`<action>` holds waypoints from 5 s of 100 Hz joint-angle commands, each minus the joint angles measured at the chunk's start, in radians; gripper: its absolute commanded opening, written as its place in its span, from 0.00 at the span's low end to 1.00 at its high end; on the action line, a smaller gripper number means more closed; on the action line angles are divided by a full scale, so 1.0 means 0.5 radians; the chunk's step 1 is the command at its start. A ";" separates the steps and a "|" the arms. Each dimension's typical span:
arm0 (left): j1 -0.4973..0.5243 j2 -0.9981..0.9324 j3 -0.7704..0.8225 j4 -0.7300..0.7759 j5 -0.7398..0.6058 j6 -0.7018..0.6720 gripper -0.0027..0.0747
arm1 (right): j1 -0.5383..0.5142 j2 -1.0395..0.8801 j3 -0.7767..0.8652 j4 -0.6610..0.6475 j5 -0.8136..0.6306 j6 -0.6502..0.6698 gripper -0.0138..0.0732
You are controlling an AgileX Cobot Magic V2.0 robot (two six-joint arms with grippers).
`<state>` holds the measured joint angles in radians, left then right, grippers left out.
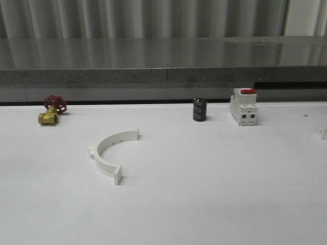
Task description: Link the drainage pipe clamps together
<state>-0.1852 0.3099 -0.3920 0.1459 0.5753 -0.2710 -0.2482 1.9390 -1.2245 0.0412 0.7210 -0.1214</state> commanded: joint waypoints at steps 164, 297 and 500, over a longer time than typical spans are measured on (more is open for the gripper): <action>0.010 0.015 -0.054 -0.003 -0.139 -0.007 0.01 | 1.765 0.265 -0.807 -0.565 0.221 1.816 0.20; 0.010 0.015 -0.054 -0.003 -0.139 -0.007 0.01 | 1.803 0.351 -0.885 -0.515 0.240 2.079 0.20; 0.010 0.015 -0.054 -0.003 -0.139 -0.007 0.01 | 1.491 -0.271 -0.775 -0.566 0.244 1.346 0.55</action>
<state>-0.1852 0.3099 -0.3920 0.1459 0.5769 -0.2710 0.5425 1.9432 -1.6174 -0.2127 0.8448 0.6566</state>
